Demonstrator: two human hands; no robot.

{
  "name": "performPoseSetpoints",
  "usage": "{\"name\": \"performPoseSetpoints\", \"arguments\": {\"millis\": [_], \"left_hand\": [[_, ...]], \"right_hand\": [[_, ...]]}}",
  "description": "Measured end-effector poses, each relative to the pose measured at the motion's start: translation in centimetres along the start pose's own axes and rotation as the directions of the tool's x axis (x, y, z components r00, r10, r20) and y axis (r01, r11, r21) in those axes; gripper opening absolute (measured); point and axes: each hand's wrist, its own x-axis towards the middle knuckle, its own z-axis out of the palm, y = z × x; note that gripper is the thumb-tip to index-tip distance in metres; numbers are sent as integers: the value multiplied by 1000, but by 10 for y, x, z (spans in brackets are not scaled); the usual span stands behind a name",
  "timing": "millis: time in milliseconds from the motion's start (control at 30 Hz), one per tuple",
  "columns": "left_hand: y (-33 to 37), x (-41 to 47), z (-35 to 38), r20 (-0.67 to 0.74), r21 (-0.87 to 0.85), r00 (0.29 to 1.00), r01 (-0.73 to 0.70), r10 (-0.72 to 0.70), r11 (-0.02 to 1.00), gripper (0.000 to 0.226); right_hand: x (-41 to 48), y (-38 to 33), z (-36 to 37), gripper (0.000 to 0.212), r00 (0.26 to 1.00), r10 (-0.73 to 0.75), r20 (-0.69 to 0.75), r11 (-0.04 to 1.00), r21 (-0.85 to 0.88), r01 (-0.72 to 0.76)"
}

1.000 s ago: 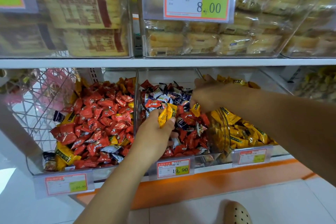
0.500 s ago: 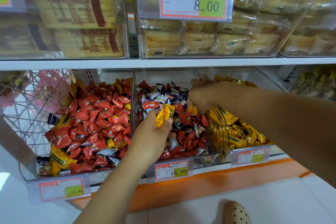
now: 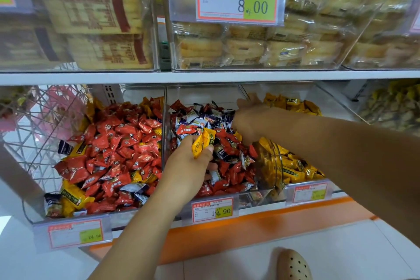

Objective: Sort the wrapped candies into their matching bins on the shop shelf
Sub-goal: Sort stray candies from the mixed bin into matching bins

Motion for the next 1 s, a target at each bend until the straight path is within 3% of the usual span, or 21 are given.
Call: {"name": "performPoseSetpoints", "arguments": {"millis": [100,200,267,333,400,433,533,600,667,733,767,833,900,1000], "left_hand": [[0,-1,-2,8,3,1000,-5,5,1000,43],[0,-1,-3,27,-20,1000,-5,5,1000,44],[-1,0,-3,33,-40,999,-2,3,999,48],[-1,1,-2,34,-45,999,11,-9,999,55],[1,0,-1,41,-44,999,18,-16,999,56],[2,-1,1,49,-51,999,16,-14,999,51],[11,-5,6,61,-22,998,-21,23,1000,23],[18,-6,14,59,52,994,-99,96,994,9],[27,-5,26,67,140,980,-195,188,971,5],[40,-1,45,81,240,961,-276,264,931,12],[46,3,57,93,313,948,-319,306,895,18],[62,13,82,134,504,902,-418,410,756,28],[75,28,108,179,660,848,-479,499,579,36],[82,53,138,287,830,846,-454,450,324,45]], "right_hand": [[1,-10,-1,28,999,39,16,994,-102,-37],[-3,-1,-2,16,997,8,-79,997,-80,-14],[-7,12,-2,33,992,-23,-120,999,-41,18],[-14,26,-1,45,975,-45,-218,997,50,57],[-30,36,2,48,937,-28,-349,961,249,122],[-38,39,6,44,919,-2,-395,891,417,181],[-68,38,25,26,915,134,-380,510,818,265],[-79,40,47,16,881,278,-384,383,885,265],[-86,49,70,12,792,490,-365,269,927,260],[-89,63,93,18,682,673,-286,177,958,227],[-88,72,105,21,671,704,-235,138,971,196],[-88,81,127,42,755,647,-103,40,994,101],[-90,84,147,62,813,583,-1,-123,988,90],[-99,85,168,39,721,693,-6,-255,933,253]]}}
